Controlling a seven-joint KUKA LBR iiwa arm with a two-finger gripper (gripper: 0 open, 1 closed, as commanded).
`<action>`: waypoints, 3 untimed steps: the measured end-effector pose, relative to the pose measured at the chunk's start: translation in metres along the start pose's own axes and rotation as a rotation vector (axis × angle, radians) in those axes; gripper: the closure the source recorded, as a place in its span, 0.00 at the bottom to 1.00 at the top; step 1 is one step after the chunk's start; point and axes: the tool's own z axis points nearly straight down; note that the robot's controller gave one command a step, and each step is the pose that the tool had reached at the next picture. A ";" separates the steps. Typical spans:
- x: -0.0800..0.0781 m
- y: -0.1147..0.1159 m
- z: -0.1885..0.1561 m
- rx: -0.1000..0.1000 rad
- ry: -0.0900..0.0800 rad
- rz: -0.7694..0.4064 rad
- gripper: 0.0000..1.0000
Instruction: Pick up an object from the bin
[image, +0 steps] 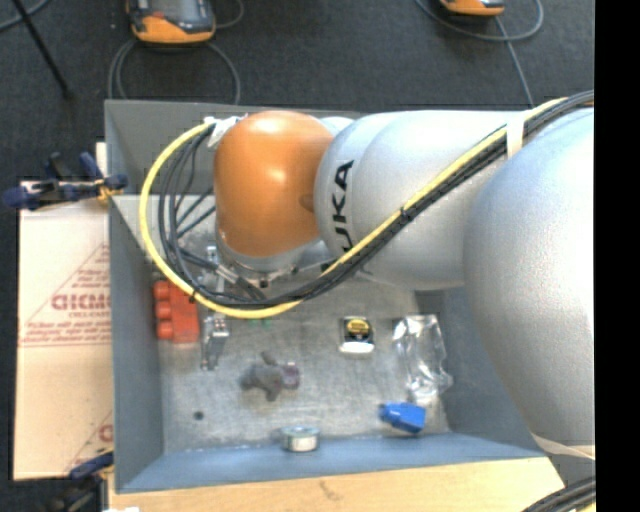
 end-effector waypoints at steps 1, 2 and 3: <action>0.048 -0.052 0.094 0.004 0.004 0.071 0.00; 0.041 -0.069 0.121 0.000 -0.010 -0.238 0.00; 0.035 -0.090 0.123 -0.002 -0.013 -0.240 0.00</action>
Offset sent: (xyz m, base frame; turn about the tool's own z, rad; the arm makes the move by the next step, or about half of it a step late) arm -0.0453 -0.0488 -0.0888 0.0680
